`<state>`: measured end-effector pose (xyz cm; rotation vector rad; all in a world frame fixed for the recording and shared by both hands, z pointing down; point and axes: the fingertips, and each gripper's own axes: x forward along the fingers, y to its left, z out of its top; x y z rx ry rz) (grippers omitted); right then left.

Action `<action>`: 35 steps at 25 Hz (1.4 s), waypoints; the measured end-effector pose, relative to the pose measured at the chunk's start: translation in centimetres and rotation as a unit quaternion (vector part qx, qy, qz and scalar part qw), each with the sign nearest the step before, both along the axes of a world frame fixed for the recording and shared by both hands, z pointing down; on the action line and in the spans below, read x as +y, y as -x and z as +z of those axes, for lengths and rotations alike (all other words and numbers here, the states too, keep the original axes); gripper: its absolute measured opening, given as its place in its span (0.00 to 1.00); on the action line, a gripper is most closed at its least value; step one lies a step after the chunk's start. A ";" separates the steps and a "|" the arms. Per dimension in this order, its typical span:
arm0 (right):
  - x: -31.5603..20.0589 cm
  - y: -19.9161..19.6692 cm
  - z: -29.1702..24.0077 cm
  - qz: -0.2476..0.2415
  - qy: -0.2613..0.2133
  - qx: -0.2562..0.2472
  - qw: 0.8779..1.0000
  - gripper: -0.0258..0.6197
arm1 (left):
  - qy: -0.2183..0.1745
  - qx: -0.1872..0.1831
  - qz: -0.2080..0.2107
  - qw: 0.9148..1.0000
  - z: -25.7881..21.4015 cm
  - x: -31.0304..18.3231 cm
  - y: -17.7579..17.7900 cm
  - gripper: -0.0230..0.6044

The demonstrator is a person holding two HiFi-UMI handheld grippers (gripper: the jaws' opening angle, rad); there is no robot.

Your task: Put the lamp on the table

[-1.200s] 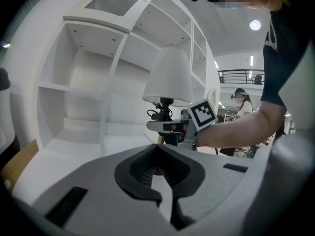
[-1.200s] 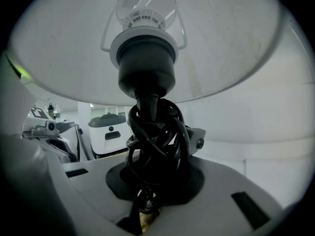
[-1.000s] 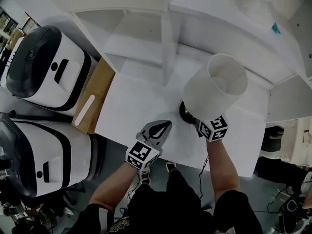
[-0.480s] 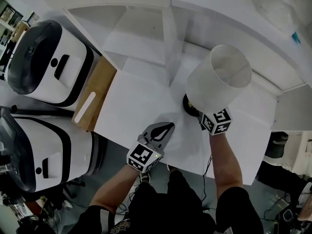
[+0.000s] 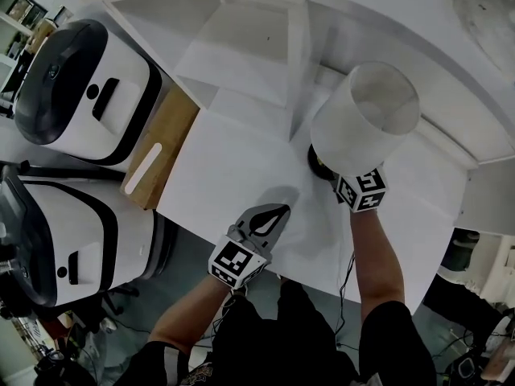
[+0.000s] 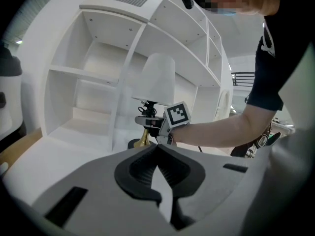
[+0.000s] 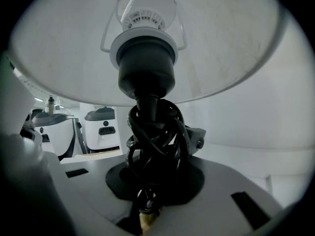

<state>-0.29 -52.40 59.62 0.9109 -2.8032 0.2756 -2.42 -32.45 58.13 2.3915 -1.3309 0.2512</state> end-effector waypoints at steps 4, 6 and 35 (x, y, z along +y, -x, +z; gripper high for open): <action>-0.4 0.5 0.0 0.000 -0.004 -0.004 1.000 0.15 | 0.003 -0.001 -0.009 1.000 0.2 0.3 0.8 0.05; -0.4 0.5 0.0 0.001 -0.004 -0.006 1.000 0.15 | 0.004 -0.001 -0.011 1.000 0.3 0.5 1.0 0.05; 4.1 -4.5 0.9 0.086 0.018 -0.007 0.996 0.30 | 0.021 0.005 0.003 1.000 0.4 4.7 1.6 0.05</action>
